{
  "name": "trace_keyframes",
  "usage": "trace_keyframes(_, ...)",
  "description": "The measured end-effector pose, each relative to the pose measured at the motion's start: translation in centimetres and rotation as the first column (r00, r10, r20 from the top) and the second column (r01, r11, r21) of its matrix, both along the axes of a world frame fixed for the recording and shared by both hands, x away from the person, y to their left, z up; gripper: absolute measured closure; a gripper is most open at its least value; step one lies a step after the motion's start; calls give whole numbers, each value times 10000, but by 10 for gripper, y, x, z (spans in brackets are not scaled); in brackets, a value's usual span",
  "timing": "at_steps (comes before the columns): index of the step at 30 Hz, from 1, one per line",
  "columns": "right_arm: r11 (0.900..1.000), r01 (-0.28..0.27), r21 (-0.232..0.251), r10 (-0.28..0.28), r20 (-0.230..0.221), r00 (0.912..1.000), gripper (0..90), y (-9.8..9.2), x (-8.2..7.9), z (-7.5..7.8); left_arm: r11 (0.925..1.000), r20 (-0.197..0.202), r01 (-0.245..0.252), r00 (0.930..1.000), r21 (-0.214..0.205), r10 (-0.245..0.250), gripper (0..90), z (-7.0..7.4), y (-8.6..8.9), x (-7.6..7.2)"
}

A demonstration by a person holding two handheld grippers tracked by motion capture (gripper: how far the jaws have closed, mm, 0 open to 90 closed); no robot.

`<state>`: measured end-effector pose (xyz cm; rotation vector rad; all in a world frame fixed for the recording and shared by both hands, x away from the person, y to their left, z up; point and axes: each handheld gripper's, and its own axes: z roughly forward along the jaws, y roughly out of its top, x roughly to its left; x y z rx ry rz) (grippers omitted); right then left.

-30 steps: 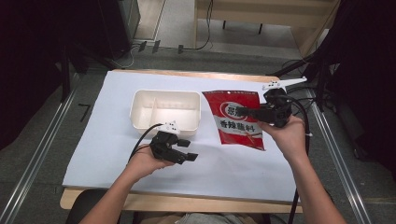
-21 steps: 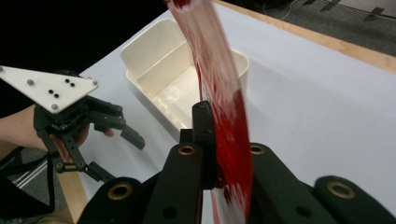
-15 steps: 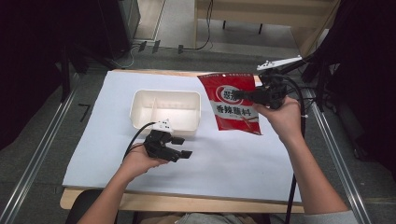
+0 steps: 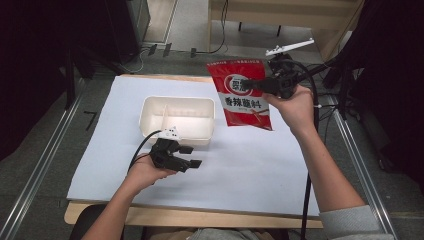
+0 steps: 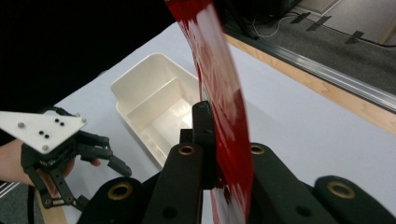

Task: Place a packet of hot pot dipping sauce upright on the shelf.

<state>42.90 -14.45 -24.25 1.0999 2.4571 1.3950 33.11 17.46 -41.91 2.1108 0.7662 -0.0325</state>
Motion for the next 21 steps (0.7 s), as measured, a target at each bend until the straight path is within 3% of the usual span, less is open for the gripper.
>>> trace_keyframes(12, 9999, -114, -19, 114, 97, 9999, 900, 18, 15, 15, 9999, -2, -71, 10000, -138, 71, 336, 0, 4, -1)
trace_keyframes(13, 9999, -103, 43, 103, 29, 9999, 900, 21, 18, 18, 10000, -20, -62, 10000, 13, 62, 333, 0, 5, -1)
trace_keyframes(21, 9997, -182, -167, 185, 152, 9997, 900, 36, 25, 30, 9999, -85, -123, 9999, 17, 123, 332, 1, 7, -2)
